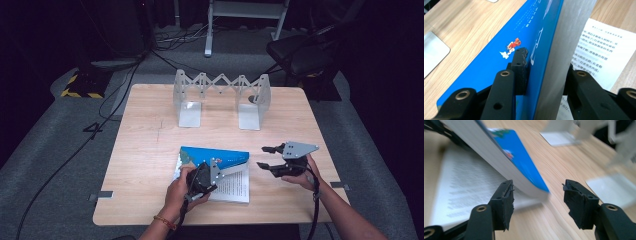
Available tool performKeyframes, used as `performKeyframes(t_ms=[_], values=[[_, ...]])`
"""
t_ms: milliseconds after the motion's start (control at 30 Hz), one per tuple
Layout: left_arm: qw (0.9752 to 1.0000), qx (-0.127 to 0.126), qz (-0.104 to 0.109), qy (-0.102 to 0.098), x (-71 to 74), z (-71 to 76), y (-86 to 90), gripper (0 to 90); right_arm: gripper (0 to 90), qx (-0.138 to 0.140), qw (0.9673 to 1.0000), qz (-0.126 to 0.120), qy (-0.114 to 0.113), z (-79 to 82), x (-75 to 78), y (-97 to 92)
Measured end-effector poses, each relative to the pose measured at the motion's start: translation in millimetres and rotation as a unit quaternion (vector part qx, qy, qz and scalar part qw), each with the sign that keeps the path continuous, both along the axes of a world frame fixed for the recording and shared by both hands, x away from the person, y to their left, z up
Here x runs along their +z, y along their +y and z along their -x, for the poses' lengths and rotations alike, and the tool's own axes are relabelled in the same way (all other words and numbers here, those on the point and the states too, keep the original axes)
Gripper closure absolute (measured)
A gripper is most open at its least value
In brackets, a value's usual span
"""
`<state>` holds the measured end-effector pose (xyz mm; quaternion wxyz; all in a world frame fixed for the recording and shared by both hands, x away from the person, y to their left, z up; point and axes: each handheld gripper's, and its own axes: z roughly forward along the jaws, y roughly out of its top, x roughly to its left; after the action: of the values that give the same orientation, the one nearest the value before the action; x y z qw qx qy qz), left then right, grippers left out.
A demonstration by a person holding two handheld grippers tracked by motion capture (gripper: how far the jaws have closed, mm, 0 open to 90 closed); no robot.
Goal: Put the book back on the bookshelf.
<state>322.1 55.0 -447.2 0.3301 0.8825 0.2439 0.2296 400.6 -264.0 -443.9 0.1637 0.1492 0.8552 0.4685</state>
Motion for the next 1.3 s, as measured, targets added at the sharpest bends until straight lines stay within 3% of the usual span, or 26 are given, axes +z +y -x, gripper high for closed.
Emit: performKeyframes(t_ms=[33,67,100,167,267,333,433,500,633,700,800,900,1033,1233,1300], values=[[1.0,0.0,0.0,0.0,0.0,0.0,0.0,69.2,41.2,0.0,1.0,0.0,0.0,0.0,0.0,0.0],[1.0,-0.001,0.005,0.002,1.1,-0.5,1.4,69.2,40.4,-0.011,0.9998,0.0,0.015,-6.1,-4.9,-5.0],[1.0,-0.002,0.009,0.002,3.1,-1.6,3.6,69.3,37.8,-0.023,0.9993,0.009,0.029,-11.7,-9.8,-7.6],[0.9996,0.004,0.027,0.009,4.8,-2.9,7.2,69.2,38.4,-0.037,0.9981,0.032,0.036,-20.5,-21.6,-8.6],[0.9985,0.009,0.053,0.008,7.1,-4.2,15.5,69.3,37.2,-0.034,0.997,0.019,0.067,-27.7,-33.6,-2.6],[0.9977,0.011,0.066,0.005,8.6,-4.6,20.6,69.5,36.8,-0.029,0.9966,0.026,0.072,-28.9,-39.6,4.7],[0.9972,0.013,0.073,0.002,10.7,-4.0,25.3,69.7,35.4,-0.027,0.9963,0.049,0.065,-29.6,-46.3,13.7],[0.9968,0.011,0.079,0.005,10.9,-4.1,28.7,69.7,33.9,-0.019,0.9964,0.05,0.066,-30.0,-51.9,21.9],[0.997,0.005,0.077,0.005,9.6,-3.4,29.6,69.6,36.0,0.01,0.9963,0.035,0.078,-25.9,-55.3,34.3],[0.9969,0.002,0.078,0.006,9.4,-3.6,30.3,69.6,37.0,0.01,0.9965,0.039,0.073,-24.9,-55.2,36.0],[0.9962,0.001,0.087,0.006,10.4,-2.8,34.1,69.6,40.5,0.021,0.9967,0.021,0.076,-23.9,-54.1,34.6],[0.9959,-0.003,0.09,0.004,11.6,-2.7,34.7,69.7,40.0,0.01,0.9972,0.037,0.064,-23.1,-54.4,37.3],[0.9952,-0.005,0.097,0.003,12.4,-2.7,35.2,69.8,36.9,0.009,0.9964,0.047,0.069,-25.8,-58.4,39.1],[0.9933,-0.012,0.115,0.001,14.0,-2.7,38.7,69.7,38.0,0.011,0.9972,0.036,0.064,-23.5,-56.8,42.3],[0.9921,-0.014,0.125,0.003,15.1,-3.0,42.4,69.7,40.7,0.019,0.9982,0.017,0.055,-21.4,-51.5,41.2]])
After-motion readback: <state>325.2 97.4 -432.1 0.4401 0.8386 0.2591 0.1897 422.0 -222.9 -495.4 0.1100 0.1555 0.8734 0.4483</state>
